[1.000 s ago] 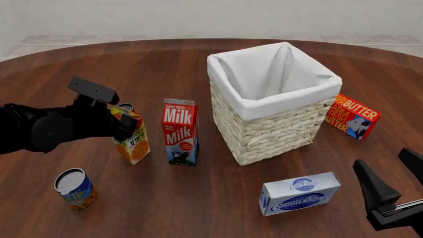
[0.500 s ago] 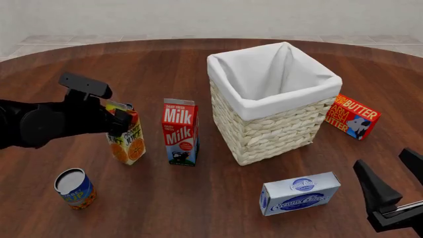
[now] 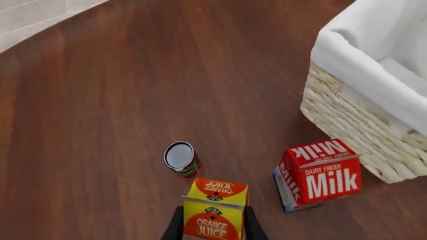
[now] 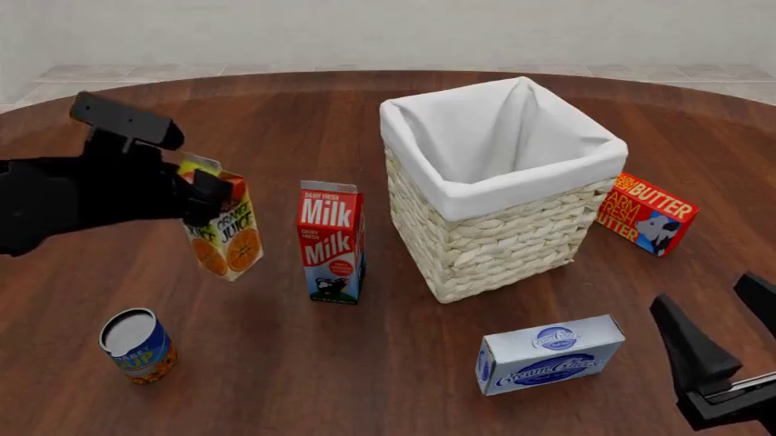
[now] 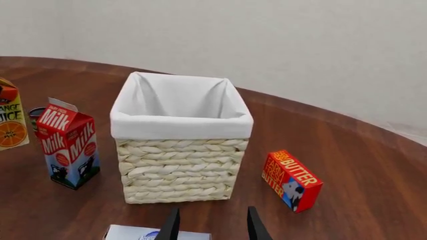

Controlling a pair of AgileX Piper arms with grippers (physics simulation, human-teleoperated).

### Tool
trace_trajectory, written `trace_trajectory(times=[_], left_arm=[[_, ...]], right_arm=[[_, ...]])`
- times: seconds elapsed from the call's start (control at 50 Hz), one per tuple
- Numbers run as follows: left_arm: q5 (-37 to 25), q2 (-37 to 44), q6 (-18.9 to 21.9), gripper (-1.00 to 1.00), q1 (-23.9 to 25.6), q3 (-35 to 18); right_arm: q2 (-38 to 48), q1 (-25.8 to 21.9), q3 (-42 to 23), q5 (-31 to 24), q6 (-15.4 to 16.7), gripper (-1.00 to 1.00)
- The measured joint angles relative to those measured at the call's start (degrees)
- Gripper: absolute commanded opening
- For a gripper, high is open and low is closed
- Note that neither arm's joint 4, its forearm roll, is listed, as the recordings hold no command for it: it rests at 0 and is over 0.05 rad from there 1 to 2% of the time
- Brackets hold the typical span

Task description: Pick up the orange juice, and put it in the basket.

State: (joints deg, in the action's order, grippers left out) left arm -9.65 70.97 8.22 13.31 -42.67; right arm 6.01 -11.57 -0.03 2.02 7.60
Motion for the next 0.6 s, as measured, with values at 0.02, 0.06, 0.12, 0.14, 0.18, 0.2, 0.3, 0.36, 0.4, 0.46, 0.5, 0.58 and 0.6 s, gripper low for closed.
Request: trace_trajectory(times=[0.02, 0.06, 0.12, 0.14, 0.18, 0.2, 0.3, 0.36, 0.4, 0.46, 0.5, 0.58, 0.6], left_arm=[[-0.2, -0.3, 0.1, -1.0, 0.0, -0.2], [-0.8, -0.9, 0.3, -1.0, 0.1, -0.8], [-1.7, -1.7, 0.7, -1.0, 0.1, -1.7], [-2.0, -2.0, 0.9, -1.0, 0.2, -2.1], [-2.5, -2.5, 1.2, -1.0, 0.2, -2.9], [-2.8, -2.7, 1.4, -1.0, 0.3, -3.3], [-4.3, -3.6, 2.5, -1.0, 0.6, -5.8], [-4.9, -4.0, 3.4, -1.0, 0.8, -7.5], [-5.2, -4.1, 4.0, -1.0, 0.9, -8.6], [-5.5, -4.1, 4.8, -1.0, 1.4, -10.5], [-5.6, -4.1, 5.4, -1.0, 1.8, -11.7], [-5.9, -4.0, 6.3, -1.0, 2.7, -14.2], [-5.9, -4.0, 6.5, -1.0, 2.9, -14.8]], right_arm=[[-0.1, 0.0, 0.0, -0.1, 0.0, 1.0], [-0.4, 0.0, 0.0, -0.3, 0.0, 1.0], [-0.9, 0.0, 0.0, -0.8, 0.0, 1.0], [-1.1, 0.0, 0.0, -0.9, 0.0, 1.0], [-1.5, 0.0, 0.0, -1.3, 0.0, 1.0], [-1.7, 0.0, 0.0, -1.4, -0.1, 1.0], [-2.6, 0.0, 0.0, -2.1, -0.1, 1.0], [-2.9, 0.0, 0.0, -2.4, -0.1, 1.0], [-3.1, 0.0, 0.0, -2.5, -0.1, 1.0], [-3.2, -0.1, 0.0, -2.6, -0.1, 1.0], [-3.3, -0.2, 0.0, -2.7, -0.1, 1.0], [-3.5, -0.2, 0.0, -2.8, -0.1, 1.0], [-3.5, -0.2, 0.0, -2.8, -0.1, 1.0]])
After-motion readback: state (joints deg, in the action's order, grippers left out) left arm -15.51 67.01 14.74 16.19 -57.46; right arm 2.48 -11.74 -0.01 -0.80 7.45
